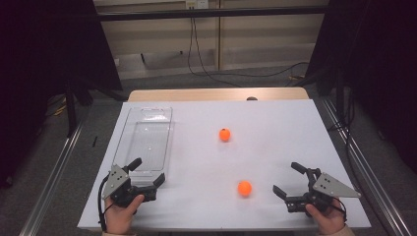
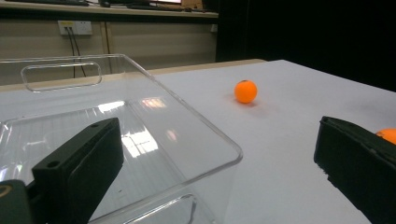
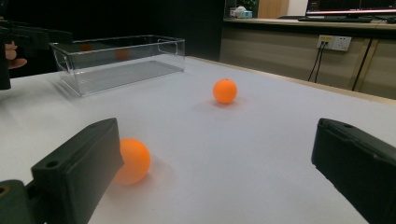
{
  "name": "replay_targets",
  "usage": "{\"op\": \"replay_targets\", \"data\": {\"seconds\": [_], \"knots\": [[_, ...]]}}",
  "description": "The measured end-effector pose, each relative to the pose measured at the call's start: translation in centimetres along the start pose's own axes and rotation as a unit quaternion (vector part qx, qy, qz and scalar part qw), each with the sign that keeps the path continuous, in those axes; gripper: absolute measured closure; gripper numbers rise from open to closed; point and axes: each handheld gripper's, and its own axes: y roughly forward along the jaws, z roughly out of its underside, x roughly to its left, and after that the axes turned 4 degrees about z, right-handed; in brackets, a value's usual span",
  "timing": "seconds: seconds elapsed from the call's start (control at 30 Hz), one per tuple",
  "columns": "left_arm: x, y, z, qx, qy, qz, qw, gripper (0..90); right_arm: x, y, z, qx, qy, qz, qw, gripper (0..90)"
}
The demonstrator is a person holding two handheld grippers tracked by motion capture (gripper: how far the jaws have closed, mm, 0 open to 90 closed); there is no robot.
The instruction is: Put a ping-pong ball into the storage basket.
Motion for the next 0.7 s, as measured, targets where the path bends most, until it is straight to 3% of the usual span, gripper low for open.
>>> {"op": "replay_targets", "data": {"seconds": [0.7], "knots": [[-1.7,1.8,-0.9,-0.006,0.0,0.034,0.9994,1.3,-0.2,-0.2,0.0,-0.002,0.007,0.003,1.0,1.2]]}}
